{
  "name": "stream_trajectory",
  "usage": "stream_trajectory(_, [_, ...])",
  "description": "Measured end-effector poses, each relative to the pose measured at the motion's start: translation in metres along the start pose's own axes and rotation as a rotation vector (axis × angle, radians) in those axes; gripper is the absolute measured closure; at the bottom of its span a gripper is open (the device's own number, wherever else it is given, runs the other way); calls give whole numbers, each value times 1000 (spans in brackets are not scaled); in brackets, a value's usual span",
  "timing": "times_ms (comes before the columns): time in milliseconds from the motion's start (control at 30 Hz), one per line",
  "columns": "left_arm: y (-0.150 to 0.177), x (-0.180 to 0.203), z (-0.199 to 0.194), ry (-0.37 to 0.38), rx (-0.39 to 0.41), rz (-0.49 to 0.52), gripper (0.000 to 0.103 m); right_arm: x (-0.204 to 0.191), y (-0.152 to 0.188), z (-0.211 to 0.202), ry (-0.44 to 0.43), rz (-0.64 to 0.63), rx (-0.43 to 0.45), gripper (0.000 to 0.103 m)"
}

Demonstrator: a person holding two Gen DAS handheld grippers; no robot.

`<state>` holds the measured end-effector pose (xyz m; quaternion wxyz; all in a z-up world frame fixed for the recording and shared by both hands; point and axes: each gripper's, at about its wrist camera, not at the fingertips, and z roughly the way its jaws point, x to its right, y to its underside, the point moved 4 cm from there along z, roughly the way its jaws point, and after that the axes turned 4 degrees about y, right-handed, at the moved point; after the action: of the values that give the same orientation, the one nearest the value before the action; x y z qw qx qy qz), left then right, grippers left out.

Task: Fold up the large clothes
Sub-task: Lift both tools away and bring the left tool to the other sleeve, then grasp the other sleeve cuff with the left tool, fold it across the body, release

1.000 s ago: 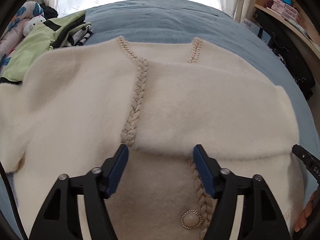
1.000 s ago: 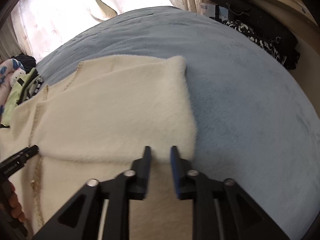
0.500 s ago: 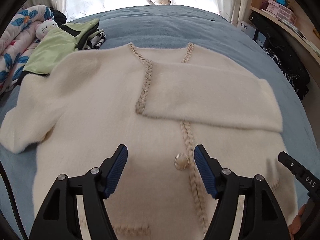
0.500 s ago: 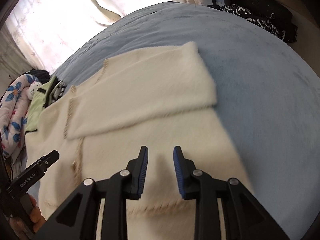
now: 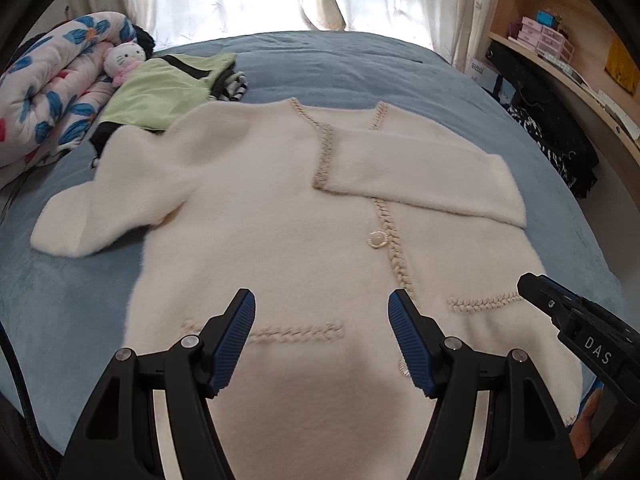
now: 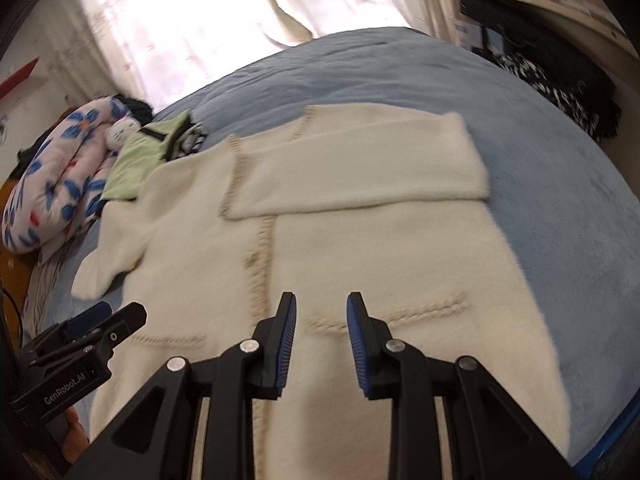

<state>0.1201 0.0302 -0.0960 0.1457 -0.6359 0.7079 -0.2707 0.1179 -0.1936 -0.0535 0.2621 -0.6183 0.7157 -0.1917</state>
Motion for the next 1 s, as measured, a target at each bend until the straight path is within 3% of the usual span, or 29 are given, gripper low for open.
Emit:
stream_trajectory(267, [18, -73, -34, -39, 24, -103, 35, -74, 10, -18, -26, -135, 38, 76])
stream_trajectory(567, [33, -158, -44, -94, 24, -206, 35, -152, 19, 5, -111, -231, 16, 72])
stream_trajectory(733, [38, -216, -42, -54, 48, -313, 35, -183, 22, 23, -118, -295, 5, 72])
stream_trajectory(1000, [39, -313, -14, 156, 29, -512, 35, -210, 22, 57, -112, -329, -24, 72])
